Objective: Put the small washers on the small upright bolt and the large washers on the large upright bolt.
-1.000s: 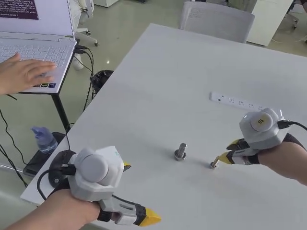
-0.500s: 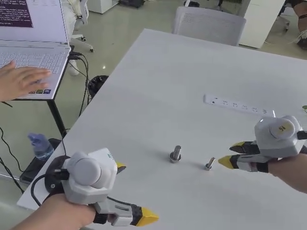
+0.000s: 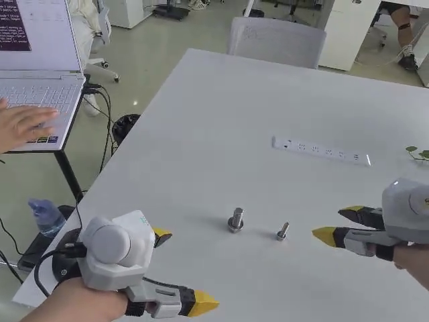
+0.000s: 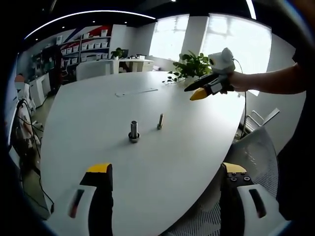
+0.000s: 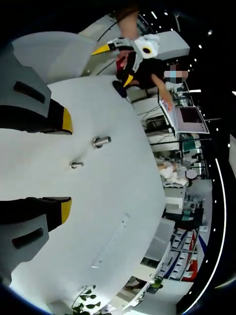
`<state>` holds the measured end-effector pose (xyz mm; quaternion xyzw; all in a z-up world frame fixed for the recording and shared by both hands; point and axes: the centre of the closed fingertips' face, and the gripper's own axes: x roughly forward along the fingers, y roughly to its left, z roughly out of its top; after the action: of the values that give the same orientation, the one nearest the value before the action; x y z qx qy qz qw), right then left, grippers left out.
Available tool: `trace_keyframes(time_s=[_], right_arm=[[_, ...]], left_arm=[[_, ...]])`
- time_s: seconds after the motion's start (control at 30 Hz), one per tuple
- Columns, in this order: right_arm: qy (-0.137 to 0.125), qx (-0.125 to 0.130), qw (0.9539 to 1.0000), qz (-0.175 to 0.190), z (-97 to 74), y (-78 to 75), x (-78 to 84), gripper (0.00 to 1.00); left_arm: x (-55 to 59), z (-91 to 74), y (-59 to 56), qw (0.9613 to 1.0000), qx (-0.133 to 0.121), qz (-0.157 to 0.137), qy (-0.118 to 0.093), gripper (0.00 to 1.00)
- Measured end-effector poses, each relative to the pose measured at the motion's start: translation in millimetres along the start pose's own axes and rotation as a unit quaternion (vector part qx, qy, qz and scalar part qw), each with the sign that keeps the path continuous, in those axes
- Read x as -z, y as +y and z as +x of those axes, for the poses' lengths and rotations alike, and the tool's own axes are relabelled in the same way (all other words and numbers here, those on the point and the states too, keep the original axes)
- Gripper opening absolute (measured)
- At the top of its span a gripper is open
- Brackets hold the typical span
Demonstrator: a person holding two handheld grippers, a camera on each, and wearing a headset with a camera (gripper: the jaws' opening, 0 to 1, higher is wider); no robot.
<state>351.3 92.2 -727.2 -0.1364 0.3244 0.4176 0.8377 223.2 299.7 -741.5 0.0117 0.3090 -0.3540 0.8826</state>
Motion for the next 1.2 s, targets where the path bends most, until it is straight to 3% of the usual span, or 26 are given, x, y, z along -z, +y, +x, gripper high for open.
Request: trace_keyframes(time_s=[0.33,0.5,0.87,0.93,1.2], right_arm=[[-0.060,-0.032,0.9975,0.018,-24.5,26.9,7.3,0.57],[-0.080,-0.037,0.9959,0.022,-33.3,39.5,12.6,0.62],[-0.082,-0.044,0.9953,0.027,-31.1,53.9,43.4,0.78],[-0.070,-0.042,0.9965,0.021,-29.3,57.8,52.7,0.81],[-0.075,-0.042,0.9962,0.017,-31.9,72.1,67.0,0.94]], left_arm=[[-0.3,-2.5,-0.4,1.0000,-0.003,-0.001,-0.003,0.91],[-8.1,-5.2,-2.3,0.9997,-0.001,-0.012,-0.021,0.92],[-8.4,-4.2,-4.6,0.9997,0.002,-0.008,-0.022,0.92],[-8.3,-4.3,-3.9,0.9996,0.002,-0.009,-0.028,0.91],[-4.0,-4.9,-8.7,0.9996,0.006,-0.012,-0.027,0.92]])
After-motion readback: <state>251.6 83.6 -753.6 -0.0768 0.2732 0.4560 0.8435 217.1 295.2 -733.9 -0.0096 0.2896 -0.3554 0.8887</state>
